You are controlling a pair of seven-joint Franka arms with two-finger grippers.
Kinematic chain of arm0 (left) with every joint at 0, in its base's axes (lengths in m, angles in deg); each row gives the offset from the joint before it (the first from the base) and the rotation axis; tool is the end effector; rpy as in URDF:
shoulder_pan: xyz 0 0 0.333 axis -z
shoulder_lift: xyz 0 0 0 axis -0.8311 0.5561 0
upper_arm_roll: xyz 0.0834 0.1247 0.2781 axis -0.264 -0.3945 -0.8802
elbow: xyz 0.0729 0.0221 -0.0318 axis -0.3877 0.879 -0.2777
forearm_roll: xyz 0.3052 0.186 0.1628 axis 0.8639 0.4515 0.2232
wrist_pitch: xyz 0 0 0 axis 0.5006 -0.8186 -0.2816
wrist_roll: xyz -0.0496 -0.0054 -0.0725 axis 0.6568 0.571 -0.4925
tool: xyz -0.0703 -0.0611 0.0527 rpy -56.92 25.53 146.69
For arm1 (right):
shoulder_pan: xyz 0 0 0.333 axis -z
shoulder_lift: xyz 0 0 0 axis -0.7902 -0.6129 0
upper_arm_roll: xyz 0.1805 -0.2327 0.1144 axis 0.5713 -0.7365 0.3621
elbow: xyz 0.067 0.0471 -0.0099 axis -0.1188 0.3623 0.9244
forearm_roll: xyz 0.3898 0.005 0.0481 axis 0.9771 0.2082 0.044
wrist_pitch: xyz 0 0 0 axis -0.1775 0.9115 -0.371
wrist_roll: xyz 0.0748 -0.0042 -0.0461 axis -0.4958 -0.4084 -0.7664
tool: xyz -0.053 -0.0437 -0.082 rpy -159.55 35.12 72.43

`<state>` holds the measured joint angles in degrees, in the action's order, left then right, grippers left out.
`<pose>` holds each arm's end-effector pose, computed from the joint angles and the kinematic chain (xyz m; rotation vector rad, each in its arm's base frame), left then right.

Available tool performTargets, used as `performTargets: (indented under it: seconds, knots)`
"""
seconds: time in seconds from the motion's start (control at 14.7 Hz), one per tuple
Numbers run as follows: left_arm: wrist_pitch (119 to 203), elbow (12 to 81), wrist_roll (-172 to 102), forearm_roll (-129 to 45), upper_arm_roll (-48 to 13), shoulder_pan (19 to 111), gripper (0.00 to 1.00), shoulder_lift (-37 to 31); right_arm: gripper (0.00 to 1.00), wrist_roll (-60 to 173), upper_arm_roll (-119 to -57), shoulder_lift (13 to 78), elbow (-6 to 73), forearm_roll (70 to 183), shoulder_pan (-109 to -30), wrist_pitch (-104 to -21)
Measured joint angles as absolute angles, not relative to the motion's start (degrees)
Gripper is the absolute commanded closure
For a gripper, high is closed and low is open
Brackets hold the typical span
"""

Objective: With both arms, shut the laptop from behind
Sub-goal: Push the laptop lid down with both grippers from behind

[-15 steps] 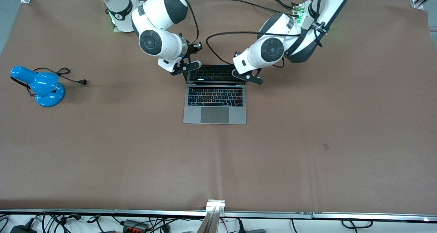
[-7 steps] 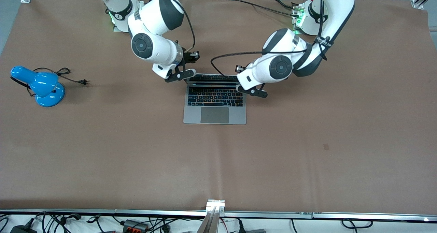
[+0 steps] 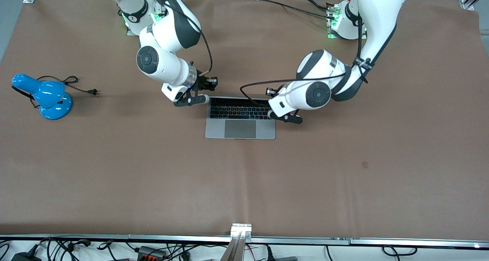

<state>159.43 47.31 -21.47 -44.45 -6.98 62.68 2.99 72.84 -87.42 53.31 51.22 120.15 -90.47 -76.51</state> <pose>0.5280 -0.3552 0.2809 2.8095 -0.1825 -0.5744 0.4846 0.3384 0.3136 -2.7903 -0.0566 0.2524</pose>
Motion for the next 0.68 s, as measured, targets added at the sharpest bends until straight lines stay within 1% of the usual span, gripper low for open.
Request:
performTargets:
  seconds: [0.2, 0.68]
  knots:
    - [159.4, 44.0, -21.4, -43.6, -7.3, 62.8, 1.00, 6.1, 1.00, 72.8, -87.4, 50.6, 49.6, 120.2, -89.3, -78.9]
    - [160.3, 39.7, -21.3, -39.0, -8.3, 63.0, 1.00, 13.6, 1.00, 72.8, -87.9, 41.3, 43.0, 120.2, -87.9, -79.1]
